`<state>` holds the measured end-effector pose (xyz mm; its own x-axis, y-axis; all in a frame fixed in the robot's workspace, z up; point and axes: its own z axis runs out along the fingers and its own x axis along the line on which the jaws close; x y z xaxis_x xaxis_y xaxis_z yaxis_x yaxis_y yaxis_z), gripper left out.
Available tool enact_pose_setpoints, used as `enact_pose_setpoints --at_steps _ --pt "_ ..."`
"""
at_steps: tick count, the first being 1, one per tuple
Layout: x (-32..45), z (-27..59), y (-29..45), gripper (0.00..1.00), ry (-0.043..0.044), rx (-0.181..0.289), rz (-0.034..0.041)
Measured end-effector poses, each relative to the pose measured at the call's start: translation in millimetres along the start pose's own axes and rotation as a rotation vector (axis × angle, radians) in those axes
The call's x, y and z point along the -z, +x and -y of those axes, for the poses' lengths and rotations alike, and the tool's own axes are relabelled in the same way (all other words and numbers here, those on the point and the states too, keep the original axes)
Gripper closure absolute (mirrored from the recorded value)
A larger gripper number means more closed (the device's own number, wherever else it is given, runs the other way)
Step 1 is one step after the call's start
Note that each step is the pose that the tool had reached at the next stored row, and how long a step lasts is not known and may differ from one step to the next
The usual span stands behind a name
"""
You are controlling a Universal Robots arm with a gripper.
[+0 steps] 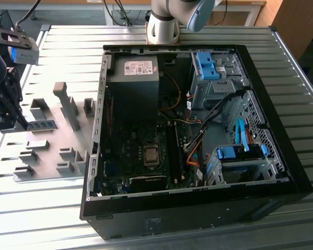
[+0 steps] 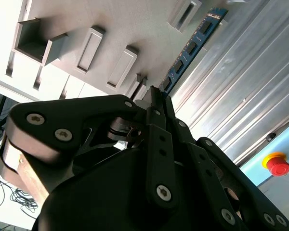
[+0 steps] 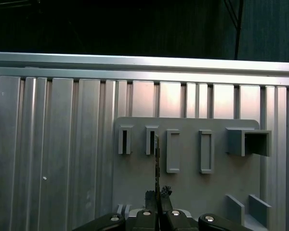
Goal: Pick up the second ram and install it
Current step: 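Pick up the second ram and move it above second insertion slot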
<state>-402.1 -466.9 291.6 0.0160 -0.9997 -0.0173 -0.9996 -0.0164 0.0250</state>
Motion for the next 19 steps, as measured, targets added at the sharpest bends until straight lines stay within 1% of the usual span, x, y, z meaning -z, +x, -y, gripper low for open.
enact_pose_setpoints --at_steps 3,9,12,19 --pt "2.7 -0.1 0.0 0.86 -0.0001 0.0 0.0" --pt "10.8 -0.3 -0.2 0.86 -0.0001 0.0 -0.0001" --pt "16.8 -0.4 -0.4 0.86 0.0001 0.0 0.0" --pt "34.7 -0.9 -0.8 0.86 -0.0001 0.0 0.0"
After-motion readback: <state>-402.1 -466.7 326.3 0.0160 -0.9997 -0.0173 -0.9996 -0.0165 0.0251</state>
